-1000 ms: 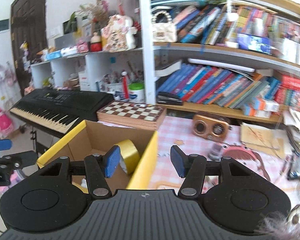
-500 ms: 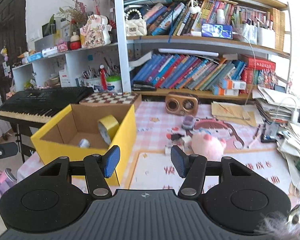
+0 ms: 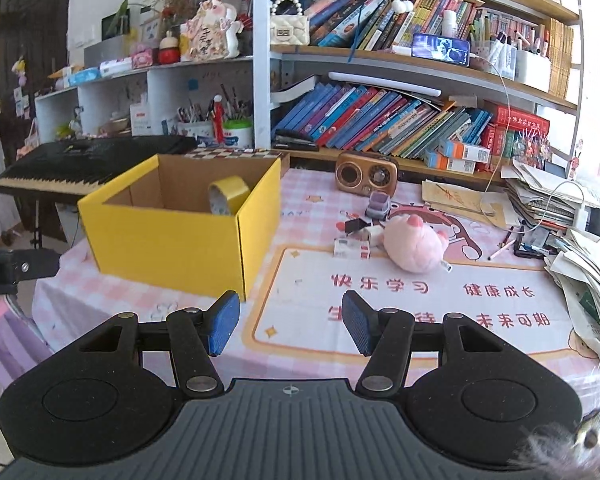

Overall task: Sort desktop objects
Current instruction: 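Move both open tools away from the yellow box toward the plush pig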

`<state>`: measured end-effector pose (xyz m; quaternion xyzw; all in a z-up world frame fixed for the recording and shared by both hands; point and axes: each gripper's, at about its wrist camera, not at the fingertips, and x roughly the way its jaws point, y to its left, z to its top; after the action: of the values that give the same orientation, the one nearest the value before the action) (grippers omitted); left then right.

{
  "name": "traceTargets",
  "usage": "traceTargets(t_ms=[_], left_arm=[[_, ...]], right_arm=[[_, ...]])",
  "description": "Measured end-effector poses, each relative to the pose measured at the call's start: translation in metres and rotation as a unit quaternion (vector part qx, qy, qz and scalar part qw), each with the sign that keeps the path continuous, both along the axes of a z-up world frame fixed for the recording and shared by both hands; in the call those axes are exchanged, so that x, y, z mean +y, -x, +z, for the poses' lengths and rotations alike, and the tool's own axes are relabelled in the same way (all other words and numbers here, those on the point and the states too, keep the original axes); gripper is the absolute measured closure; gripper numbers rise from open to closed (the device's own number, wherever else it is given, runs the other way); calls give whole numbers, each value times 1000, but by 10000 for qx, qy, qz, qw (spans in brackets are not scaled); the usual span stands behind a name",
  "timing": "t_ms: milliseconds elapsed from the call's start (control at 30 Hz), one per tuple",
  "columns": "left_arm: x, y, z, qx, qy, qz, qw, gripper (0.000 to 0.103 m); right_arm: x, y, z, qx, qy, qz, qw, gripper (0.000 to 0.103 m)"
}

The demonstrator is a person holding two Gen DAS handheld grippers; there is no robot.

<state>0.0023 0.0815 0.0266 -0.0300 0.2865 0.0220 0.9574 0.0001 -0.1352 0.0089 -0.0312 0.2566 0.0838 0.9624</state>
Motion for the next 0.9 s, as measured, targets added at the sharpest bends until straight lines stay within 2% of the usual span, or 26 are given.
traceTargets(t_ms=[267,500,900], left_arm=[[-8,10,-11,151,-17,-100,9998,8],[-19,18,-17,266,-66,-304,9992,8],[-20,22,-21,313,1,-394,9987,8]], right_arm=[[2,17,-11,147,43,83,9998,48],[4,24,-11,154,37,119,9998,46],[6,36,-11,184,109,138,9997,43]])
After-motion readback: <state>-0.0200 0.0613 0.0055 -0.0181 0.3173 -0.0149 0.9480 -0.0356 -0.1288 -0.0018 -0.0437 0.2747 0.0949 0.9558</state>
